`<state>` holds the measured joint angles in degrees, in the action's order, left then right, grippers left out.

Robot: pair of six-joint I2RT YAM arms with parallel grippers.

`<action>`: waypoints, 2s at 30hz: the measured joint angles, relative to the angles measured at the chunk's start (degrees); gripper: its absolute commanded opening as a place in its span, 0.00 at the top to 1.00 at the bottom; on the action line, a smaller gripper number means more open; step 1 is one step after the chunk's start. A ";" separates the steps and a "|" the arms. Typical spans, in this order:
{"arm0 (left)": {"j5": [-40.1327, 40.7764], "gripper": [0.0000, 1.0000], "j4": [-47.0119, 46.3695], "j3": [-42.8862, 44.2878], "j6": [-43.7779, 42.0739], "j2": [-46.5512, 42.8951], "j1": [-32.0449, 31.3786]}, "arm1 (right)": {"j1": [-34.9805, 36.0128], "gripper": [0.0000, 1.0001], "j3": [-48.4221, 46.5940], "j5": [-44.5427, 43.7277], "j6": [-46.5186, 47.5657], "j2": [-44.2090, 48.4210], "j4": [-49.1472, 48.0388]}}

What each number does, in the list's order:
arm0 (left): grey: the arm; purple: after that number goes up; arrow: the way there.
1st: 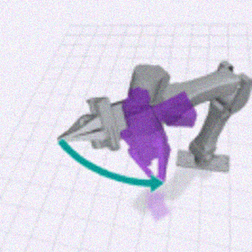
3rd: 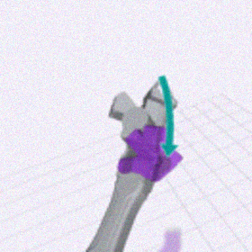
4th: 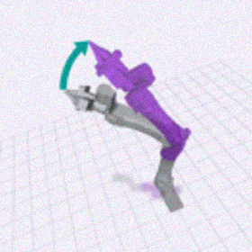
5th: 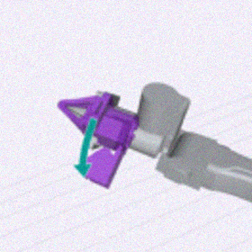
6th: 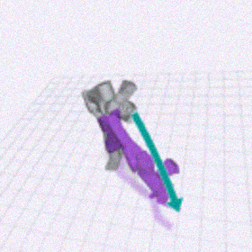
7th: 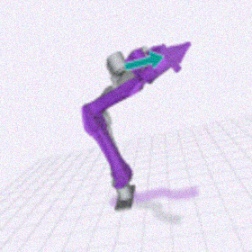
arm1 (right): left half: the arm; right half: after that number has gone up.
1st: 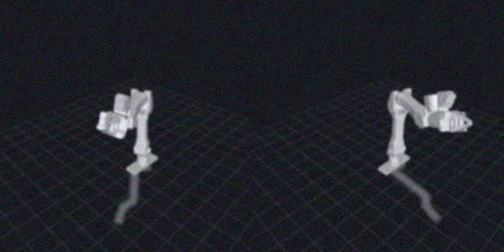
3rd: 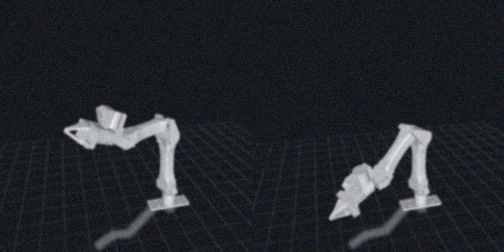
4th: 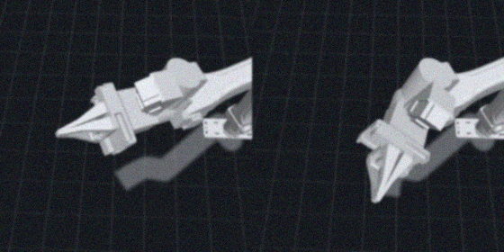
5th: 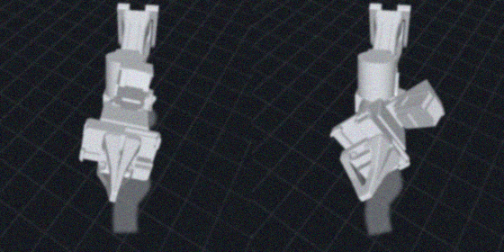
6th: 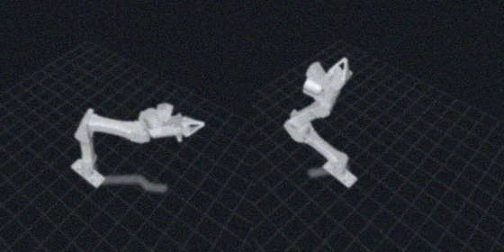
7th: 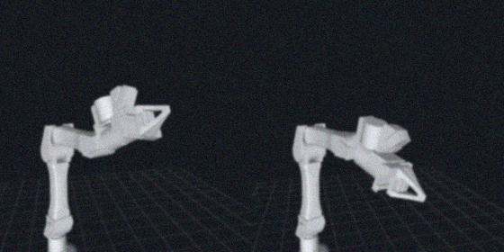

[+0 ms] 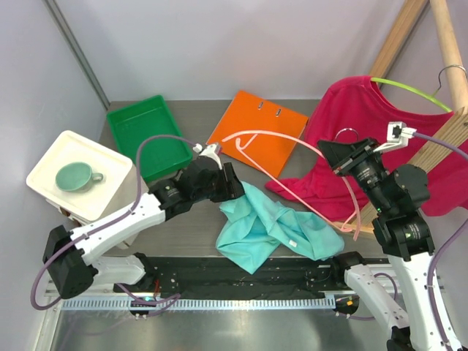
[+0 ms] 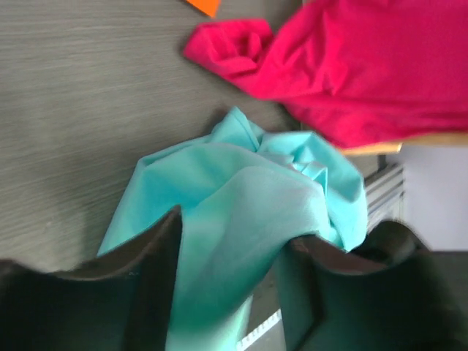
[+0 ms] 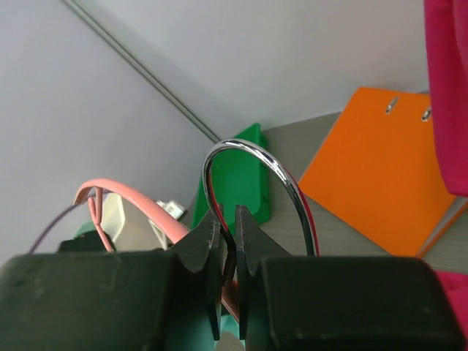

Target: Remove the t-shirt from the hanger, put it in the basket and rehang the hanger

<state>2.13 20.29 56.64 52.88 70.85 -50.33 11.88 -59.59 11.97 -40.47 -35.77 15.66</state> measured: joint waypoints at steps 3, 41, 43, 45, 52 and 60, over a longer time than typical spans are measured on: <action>1.38 0.31 1.70 -0.33 -0.57 -2.89 2.03 | 0.00 0.99 -0.17 0.26 2.71 -1.44 3.98; -34.49 0.25 10.75 19.74 -25.40 -0.11 3.54 | 0.00 0.99 -5.33 16.57 21.59 4.79 25.94; -37.94 0.24 8.39 17.16 -24.33 -0.79 3.54 | 0.00 0.99 -4.83 17.46 21.62 5.33 26.03; -40.76 0.24 6.01 14.62 -22.86 -1.70 3.56 | 0.00 0.99 -4.02 18.47 21.57 5.86 26.08; -42.51 0.20 0.52 11.89 -18.29 -4.74 3.58 | 0.00 0.99 -0.70 22.03 21.53 7.17 25.38; -43.32 0.24 -4.39 12.55 -13.00 -6.27 3.43 | 0.07 0.99 0.44 22.53 21.57 8.28 25.31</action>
<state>-41.19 15.90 69.19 39.88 64.58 -46.89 11.94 -59.16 34.50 -18.90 -27.49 40.97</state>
